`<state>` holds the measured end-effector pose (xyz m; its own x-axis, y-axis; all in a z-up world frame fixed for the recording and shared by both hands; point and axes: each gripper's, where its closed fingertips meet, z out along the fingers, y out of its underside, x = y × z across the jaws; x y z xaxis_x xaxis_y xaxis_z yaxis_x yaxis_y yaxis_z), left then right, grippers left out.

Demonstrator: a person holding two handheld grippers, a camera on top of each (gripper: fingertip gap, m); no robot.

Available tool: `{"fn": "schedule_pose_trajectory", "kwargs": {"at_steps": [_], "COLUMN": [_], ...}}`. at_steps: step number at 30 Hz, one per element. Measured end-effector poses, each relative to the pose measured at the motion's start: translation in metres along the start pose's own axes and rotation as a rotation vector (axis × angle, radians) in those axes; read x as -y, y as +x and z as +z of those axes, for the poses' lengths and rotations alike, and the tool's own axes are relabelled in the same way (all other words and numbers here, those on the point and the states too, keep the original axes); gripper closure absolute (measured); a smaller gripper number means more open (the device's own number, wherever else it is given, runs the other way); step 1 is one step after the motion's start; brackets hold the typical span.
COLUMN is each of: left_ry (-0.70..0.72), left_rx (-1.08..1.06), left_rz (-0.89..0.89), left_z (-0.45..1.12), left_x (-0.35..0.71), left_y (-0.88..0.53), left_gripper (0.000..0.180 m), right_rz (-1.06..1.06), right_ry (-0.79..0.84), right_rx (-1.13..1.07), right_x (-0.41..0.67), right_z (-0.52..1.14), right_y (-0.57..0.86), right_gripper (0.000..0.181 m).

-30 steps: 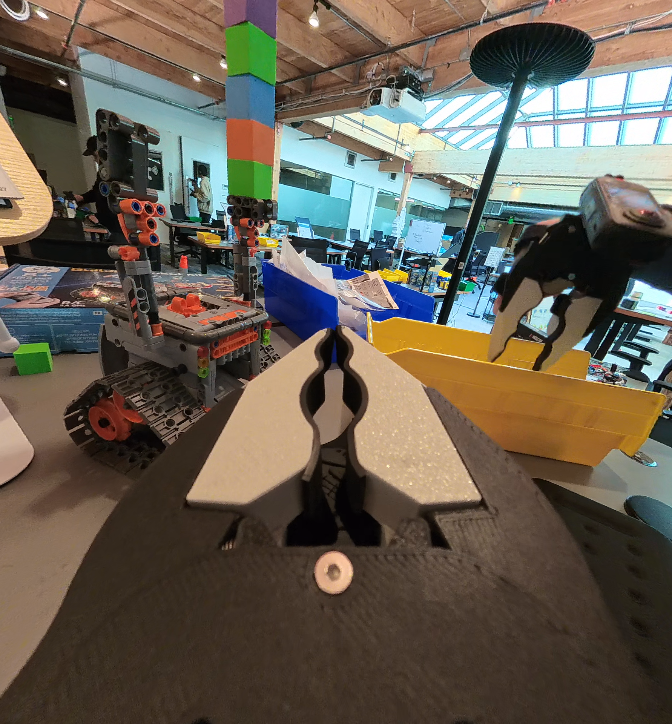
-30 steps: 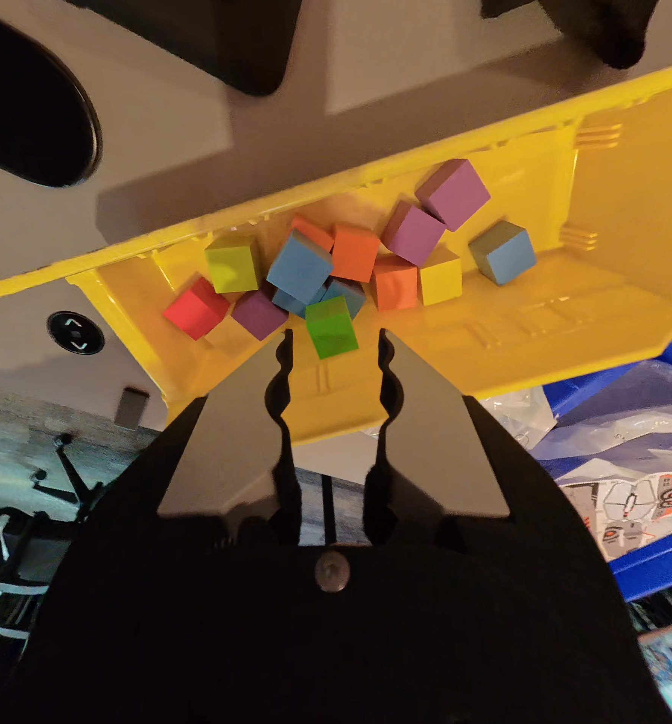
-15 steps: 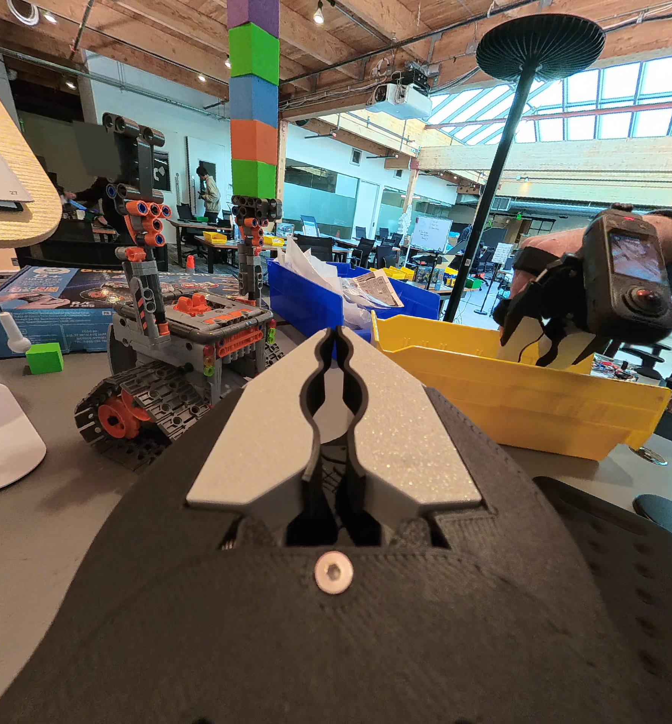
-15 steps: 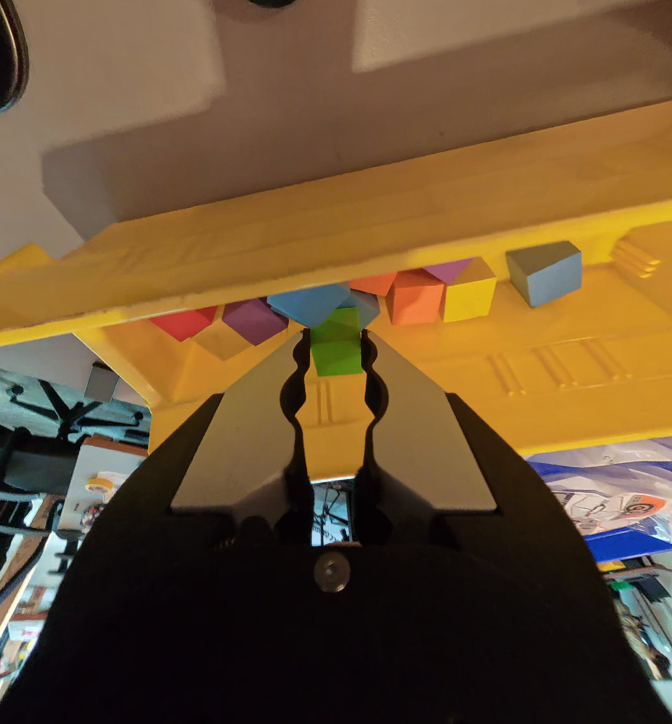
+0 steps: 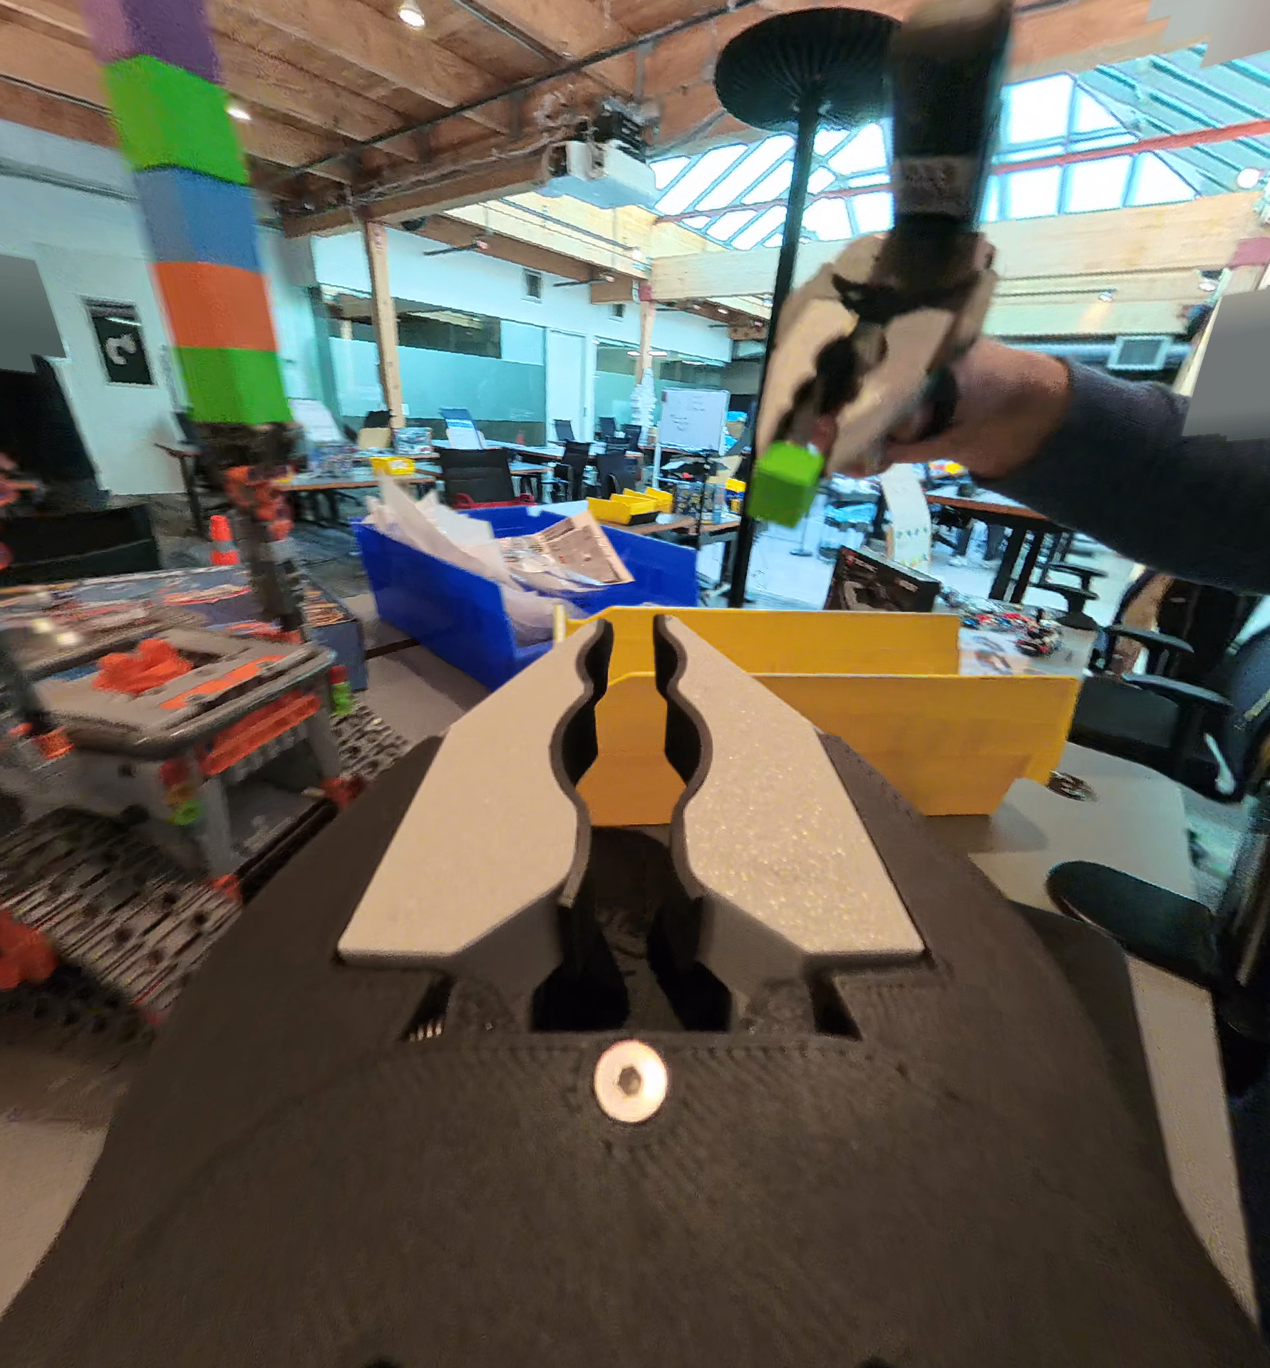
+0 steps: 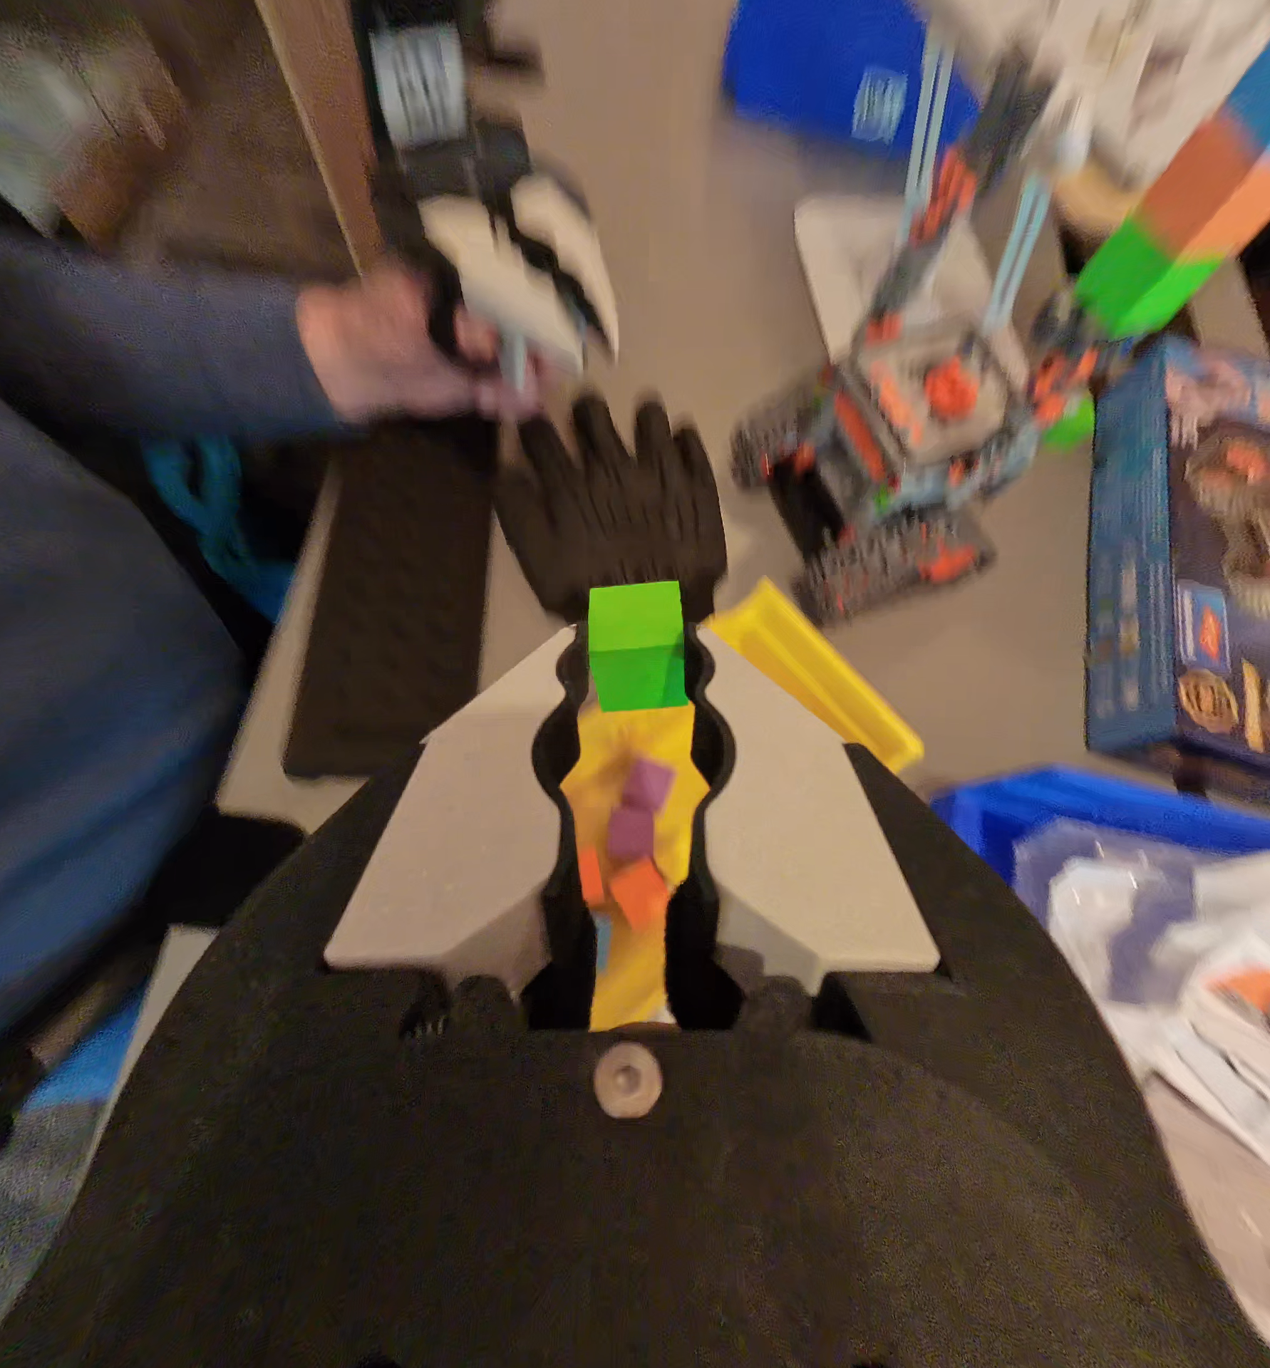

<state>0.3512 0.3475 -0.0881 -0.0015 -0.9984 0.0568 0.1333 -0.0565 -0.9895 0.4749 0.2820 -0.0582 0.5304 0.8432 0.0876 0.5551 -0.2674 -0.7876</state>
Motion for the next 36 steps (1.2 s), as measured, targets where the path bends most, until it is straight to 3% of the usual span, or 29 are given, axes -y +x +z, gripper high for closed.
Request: {"fn": "schedule_pose_trajectory", "kwargs": {"at_steps": [2,5,16,21,25,31,36], "left_ry": [-0.006,-0.007,0.014,-0.001,0.025,0.034,-0.012], "left_rx": [-0.061,-0.146,-0.209,-0.183,-0.217,-0.218,-0.220], "left_rz": [0.000,0.018,0.032,0.004,0.001,-0.032,-0.011], "left_z": [0.012,0.029,0.054,0.051,0.051,0.046,0.045], "left_x": [0.004,0.018,0.050,0.049,0.053,0.053,0.055], "left_y": [0.018,0.045,0.067,0.059,0.066,0.061,0.060], "left_gripper": [0.170,0.165,0.153,0.129,0.154,0.156,0.156], "right_rz": [0.050,0.060,0.075,0.060,0.054,0.021,-0.026], "right_ry": [0.166,0.269,0.411,0.426,0.425,0.376,0.346], "right_rx": [0.031,0.114,0.296,0.327,0.352,0.326,0.280], "right_x": [0.030,0.052,0.091,0.097,0.099,0.095,0.097], "right_z": [-0.007,-0.005,0.021,0.024,0.032,0.042,0.046], "right_y": [0.002,-0.006,-0.027,-0.033,-0.038,-0.038,-0.037], "right_gripper": [0.157,0.157,0.157,0.157,0.157,0.148,0.156]}}
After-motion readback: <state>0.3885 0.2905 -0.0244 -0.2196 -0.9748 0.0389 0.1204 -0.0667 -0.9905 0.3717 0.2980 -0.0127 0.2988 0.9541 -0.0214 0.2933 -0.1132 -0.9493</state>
